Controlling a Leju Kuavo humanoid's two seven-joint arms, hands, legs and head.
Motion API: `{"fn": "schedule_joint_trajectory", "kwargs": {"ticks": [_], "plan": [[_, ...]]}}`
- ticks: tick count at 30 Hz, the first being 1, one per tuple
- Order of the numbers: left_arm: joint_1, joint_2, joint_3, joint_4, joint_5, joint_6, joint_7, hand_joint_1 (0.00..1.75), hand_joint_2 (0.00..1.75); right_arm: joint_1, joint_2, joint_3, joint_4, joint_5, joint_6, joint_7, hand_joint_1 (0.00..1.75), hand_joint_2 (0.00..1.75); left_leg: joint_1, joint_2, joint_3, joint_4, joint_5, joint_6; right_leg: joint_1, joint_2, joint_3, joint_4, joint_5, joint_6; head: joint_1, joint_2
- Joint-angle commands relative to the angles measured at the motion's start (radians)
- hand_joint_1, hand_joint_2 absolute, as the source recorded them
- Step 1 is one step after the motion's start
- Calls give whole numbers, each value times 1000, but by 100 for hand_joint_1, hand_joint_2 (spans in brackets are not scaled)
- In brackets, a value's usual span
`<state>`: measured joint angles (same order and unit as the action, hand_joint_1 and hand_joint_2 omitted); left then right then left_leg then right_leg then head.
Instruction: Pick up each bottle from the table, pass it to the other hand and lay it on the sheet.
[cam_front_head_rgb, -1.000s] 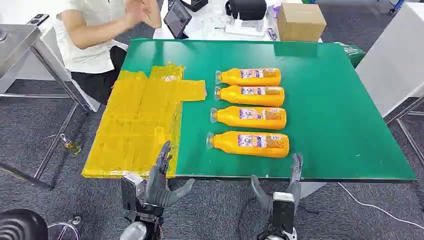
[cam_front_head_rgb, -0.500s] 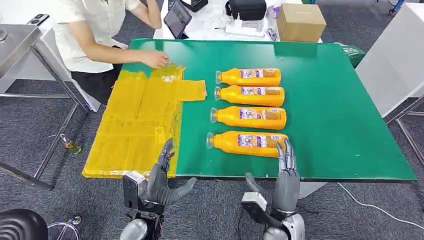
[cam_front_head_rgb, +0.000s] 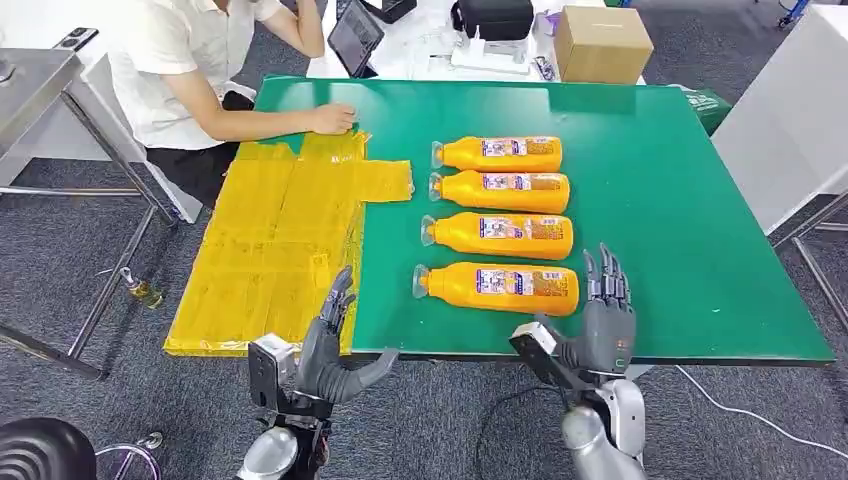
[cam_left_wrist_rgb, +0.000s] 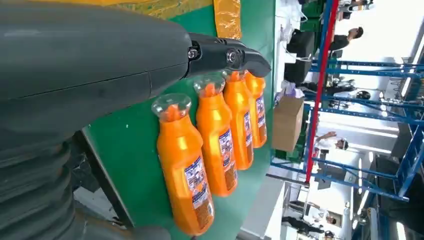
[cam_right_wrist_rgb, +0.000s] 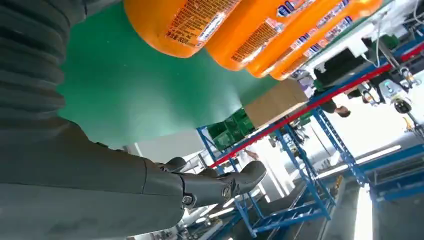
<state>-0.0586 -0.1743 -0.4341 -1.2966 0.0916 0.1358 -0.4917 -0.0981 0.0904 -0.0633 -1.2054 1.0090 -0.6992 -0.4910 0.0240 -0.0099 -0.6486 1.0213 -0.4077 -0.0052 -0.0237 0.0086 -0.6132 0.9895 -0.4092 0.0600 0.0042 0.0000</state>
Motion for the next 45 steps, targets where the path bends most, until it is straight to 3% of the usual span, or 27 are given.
{"fn": "schedule_joint_trajectory", "kwargs": {"ticks": [1, 8, 18, 30, 37, 38, 39, 40, 45], "plan": [[-44, 6, -15, 62, 3, -5, 3, 0, 175, -93, -77, 81, 198, 22, 1, 64, 0, 175, 0, 2, 9, -2, -3, 2, 1, -1, 9, -2, -2, -4, 0, 0], [-58, -2, -20, 66, 64, -61, 51, 0, 175, -209, -147, 243, 413, -8, 74, 177, 0, 175, 0, 2, 4, -1, -1, 1, 1, 1, 4, -2, 0, -2, 0, 0], [-77, -5, -47, 67, 93, -90, 67, 0, 175, -304, -177, 399, 490, 41, 212, 267, 0, 175, 0, 2, 7, -1, -2, 2, 1, 1, 6, -1, -2, -3, 0, 0], [-93, -12, -66, 71, 111, -112, 77, 0, 175, -378, -193, 512, 544, 136, 226, 366, 0, 175, 0, 2, 4, 0, -1, 1, 1, 0, 4, -1, -1, -2, 0, 0], [-88, -13, -65, 63, 111, -113, 77, 0, 175, -389, -207, 539, 553, 132, 322, 407, 0, 175, 0, 0, 4, -1, -1, 1, 0, -1, 4, -1, -1, -2, 0, 0], [-87, -12, -64, 59, 110, -113, 78, 0, 175, -392, -210, 548, 560, 124, 355, 411, 10, 175, 0, 0, 4, -1, 0, 1, 0, -1, 4, -1, -1, -1, 0, 0], [-86, -12, -63, 59, 109, -112, 79, 0, 175, -392, -211, 548, 562, 119, 365, 414, 162, 175, 0, 0, 5, -1, -1, 2, 1, -2, 6, -1, -1, -2, 0, 0], [-86, -11, -61, 58, 109, -112, 80, 0, 175, -394, -214, 554, 569, 118, 380, 415, 175, 175, 0, 0, 5, -1, -1, 2, 1, -2, 6, -1, -1, -2, 0, 0], [-84, -12, -57, 56, 108, -111, 81, 0, 175, -388, -214, 553, 581, 77, 421, 412, 175, 175, 0, -1, 6, -1, -1, 2, 1, -2, 6, -1, -1, -2, 0, 0]]}}
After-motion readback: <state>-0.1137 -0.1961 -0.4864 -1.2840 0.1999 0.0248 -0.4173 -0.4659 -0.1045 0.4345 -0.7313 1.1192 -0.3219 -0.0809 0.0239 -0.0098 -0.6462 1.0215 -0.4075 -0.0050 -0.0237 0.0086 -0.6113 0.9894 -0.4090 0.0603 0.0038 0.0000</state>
